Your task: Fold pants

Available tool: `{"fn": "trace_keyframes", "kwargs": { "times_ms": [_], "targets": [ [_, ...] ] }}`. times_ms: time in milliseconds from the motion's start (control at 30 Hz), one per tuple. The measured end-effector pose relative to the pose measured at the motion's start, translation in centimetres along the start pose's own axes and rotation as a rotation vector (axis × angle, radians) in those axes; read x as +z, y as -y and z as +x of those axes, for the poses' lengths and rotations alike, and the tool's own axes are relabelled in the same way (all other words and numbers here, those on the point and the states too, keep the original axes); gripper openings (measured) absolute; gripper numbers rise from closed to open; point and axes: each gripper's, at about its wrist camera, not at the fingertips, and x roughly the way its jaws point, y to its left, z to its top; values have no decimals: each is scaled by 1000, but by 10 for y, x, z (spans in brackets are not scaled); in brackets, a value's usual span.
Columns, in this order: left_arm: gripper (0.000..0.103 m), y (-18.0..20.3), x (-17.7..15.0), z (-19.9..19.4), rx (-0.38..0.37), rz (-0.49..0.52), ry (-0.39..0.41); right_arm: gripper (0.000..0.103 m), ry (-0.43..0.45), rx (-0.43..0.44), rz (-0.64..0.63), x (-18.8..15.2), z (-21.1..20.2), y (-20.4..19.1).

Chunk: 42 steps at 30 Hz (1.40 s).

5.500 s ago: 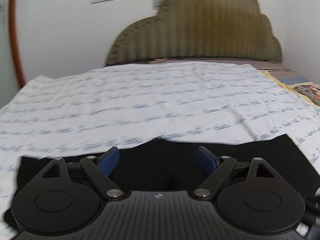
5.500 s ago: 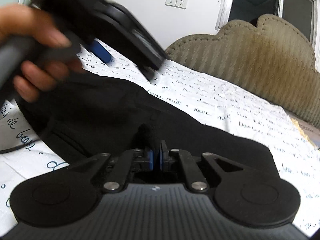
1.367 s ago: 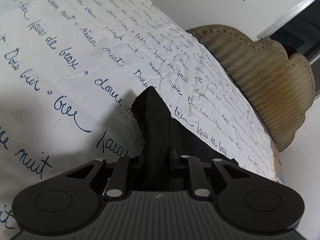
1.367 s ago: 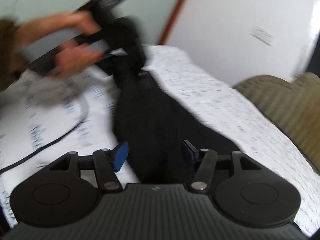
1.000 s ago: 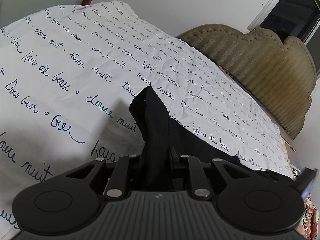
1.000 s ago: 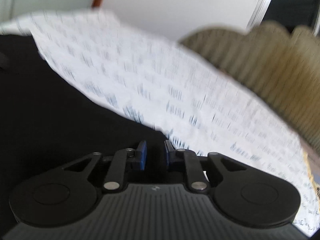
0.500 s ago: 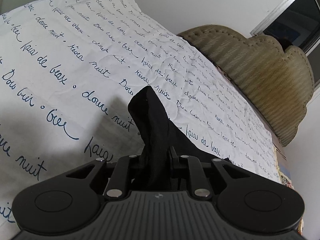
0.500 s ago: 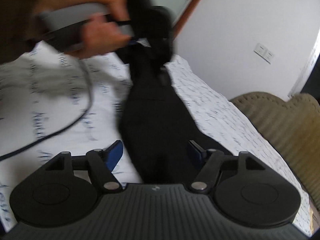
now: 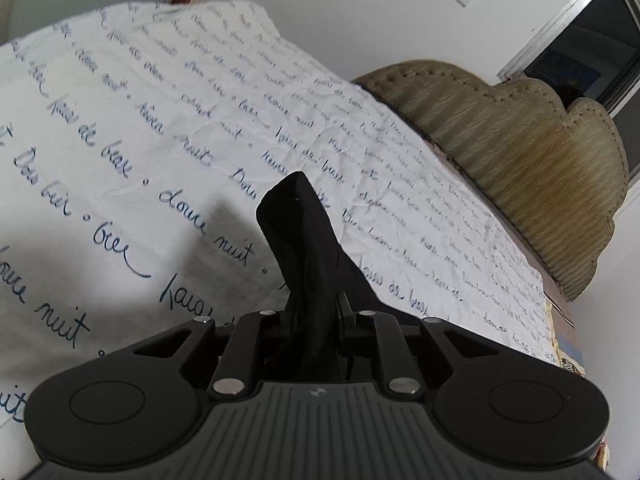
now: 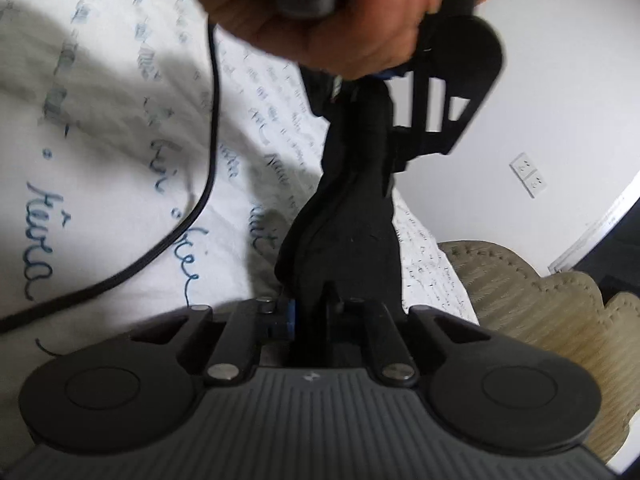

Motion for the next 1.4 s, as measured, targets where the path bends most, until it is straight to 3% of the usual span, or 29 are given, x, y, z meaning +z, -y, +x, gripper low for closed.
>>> {"fn": "trace_keyframes", "kwargs": {
  "times_ms": [300,667,1033,1400],
  "targets": [
    [15,54,-6,-28,-37,60,113,11,77,50,371,-9,-34,69],
    [15,140,-27,-41,-110,190,160,11,152,25,624,-47,-75,119],
    [15,233,-72,-21,-201,344,95,11,154,-77,784,-105,-117,154],
    [15,297,-140,38,-242,486,-82,10,99,-134,984,-178,-151,174]
  ]
}}
